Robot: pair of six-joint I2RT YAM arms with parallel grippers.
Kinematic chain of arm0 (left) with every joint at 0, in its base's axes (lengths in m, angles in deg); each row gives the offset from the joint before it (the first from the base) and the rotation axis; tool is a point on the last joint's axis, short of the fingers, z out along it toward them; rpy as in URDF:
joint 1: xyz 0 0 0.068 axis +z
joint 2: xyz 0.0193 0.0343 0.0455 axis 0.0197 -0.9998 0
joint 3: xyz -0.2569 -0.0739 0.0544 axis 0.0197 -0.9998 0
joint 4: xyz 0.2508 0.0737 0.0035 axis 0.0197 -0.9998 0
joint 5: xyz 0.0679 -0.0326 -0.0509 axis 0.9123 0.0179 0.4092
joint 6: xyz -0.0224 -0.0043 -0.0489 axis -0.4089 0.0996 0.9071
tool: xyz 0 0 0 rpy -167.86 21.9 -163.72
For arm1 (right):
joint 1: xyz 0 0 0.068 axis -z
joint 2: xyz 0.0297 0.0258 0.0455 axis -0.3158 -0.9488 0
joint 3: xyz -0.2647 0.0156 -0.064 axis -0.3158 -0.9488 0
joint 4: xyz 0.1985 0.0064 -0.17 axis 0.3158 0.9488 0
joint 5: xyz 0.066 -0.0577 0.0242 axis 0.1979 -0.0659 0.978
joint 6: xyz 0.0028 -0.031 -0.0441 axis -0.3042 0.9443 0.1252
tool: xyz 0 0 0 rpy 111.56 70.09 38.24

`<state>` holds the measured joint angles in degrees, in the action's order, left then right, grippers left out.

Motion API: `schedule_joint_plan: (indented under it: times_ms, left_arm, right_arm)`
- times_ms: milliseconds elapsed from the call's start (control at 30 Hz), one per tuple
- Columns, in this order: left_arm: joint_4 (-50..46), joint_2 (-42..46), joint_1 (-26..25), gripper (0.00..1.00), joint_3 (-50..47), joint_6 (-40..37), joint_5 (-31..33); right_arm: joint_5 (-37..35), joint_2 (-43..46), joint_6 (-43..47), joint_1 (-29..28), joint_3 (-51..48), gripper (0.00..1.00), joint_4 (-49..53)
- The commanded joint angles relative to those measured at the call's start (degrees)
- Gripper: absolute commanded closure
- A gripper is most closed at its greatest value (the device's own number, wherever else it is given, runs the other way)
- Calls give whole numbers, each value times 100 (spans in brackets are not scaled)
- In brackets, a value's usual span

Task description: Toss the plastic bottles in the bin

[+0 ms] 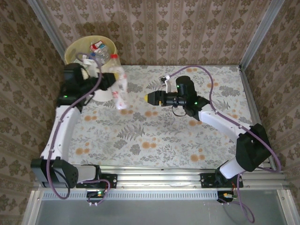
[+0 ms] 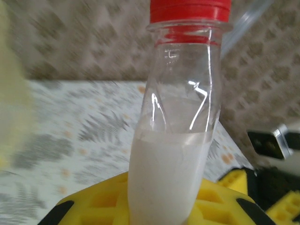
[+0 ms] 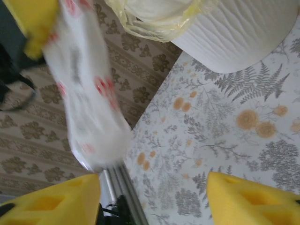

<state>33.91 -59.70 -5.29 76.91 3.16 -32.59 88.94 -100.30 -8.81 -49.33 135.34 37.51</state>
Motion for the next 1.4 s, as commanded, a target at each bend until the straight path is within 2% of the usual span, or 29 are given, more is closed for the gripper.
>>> schedule_joint_plan:
  times_ms: [0,133,333,533,900,1067,1100,1133,1200,1233,1267,1367]
  left_arm:
    - [-886,502,554,82,934,-829,807]
    - [-1194,515,916,83,1923,-1464,1972]
    - [-83,482,1352,85,2359,-1666,2476]
    - [937,336,1480,86,2228,-1901,2667]
    - [795,-643,1472,85,2608,-2392,2446]
    - [477,-1795,1278,82,3223,-2641,2352]
    - [319,-2063,1224,79,3419,-2721,2335]
    - [20,-2385,1144,70,3740,-2795,2357]
    - [-560,-2799,998,20,4365,-2847,2555]
    - [-634,-2850,927,4,4540,-2824,2765]
    - [-638,-2859,885,0,4639,-2758,2933]
    - [-1180,-2984,895,0,5382,-2588,2967]
  right_arm:
    - [-355,438,511,50,23,26,496]
    - [-575,823,774,67,-174,15,517]
    - [-716,1097,1011,86,-313,12,676]
    - [-769,1165,1007,133,-419,11,621]
    - [-698,1149,1047,270,-446,12,720]
    - [-672,1129,997,314,-496,12,703]
    - [-686,1131,984,323,-520,12,699]
    - [-696,1137,964,331,-552,12,678]
    - [-681,1141,911,348,-615,12,643]
    - [-673,1138,873,349,-668,12,607]
    - [-672,1130,833,350,-705,12,560]
    - [-643,1129,735,349,-832,12,445]
